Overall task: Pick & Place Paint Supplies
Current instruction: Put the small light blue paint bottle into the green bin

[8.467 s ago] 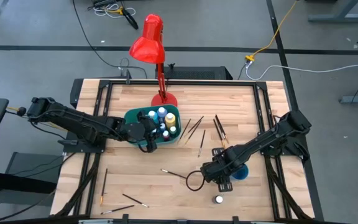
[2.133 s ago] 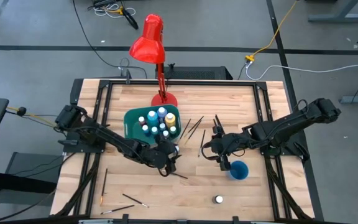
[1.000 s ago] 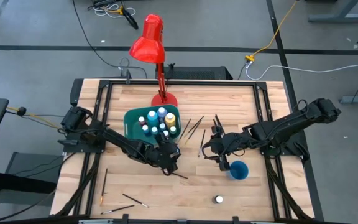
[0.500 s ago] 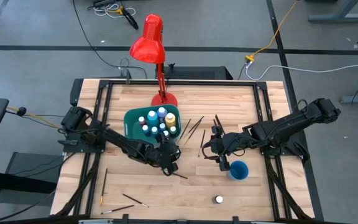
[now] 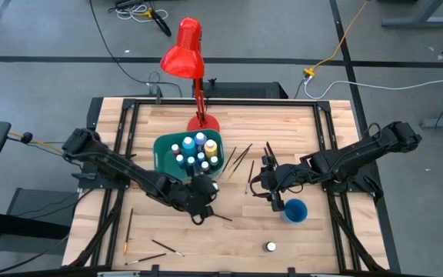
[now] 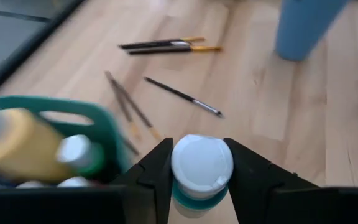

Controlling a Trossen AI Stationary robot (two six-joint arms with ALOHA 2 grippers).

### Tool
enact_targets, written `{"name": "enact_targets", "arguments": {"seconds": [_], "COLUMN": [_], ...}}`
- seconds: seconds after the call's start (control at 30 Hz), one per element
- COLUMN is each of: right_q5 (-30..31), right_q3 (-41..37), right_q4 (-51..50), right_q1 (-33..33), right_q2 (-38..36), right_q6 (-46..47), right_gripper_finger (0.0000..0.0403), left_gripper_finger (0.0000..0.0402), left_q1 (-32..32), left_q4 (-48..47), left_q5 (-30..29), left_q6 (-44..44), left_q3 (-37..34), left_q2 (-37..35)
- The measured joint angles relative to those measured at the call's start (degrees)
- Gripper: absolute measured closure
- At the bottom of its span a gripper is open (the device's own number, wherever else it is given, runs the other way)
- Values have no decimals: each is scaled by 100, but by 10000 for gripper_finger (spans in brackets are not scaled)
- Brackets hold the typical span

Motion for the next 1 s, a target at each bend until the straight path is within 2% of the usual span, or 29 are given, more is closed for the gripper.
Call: {"name": "enact_targets", "arguments": {"seconds": [0.1,0.23,0.4,0.73,0.87,1.0], "right_q5": [0,0,-2,0,0,-1], "right_q3": [0,0,4,4,4,4], "right_q4": [2,5,71,82,84,85], "right_q1": [-2,0,1,0,1,1], "right_q2": [0,-1,-4,-4,-4,-3], "right_q6": [0,0,2,2,2,2], "right_gripper_finger": [183,183,183,183,183,183], "left_gripper_finger": [275,260,275,261,275,276], "left_q1": [-103,-158,-145,178,266,312], "left_q4": [-575,-1486,-1830,-1721,-1636,-1020], "left_q5": [-445,-695,-879,-921,-896,-883], "left_q6": [-470,-1292,-1709,-2905,-3168,-3306], "left_q3": [4,-31,-403,-1484,-1797,-2137], "left_q2": [-390,-844,-1145,-1139,-1147,-1147]}}
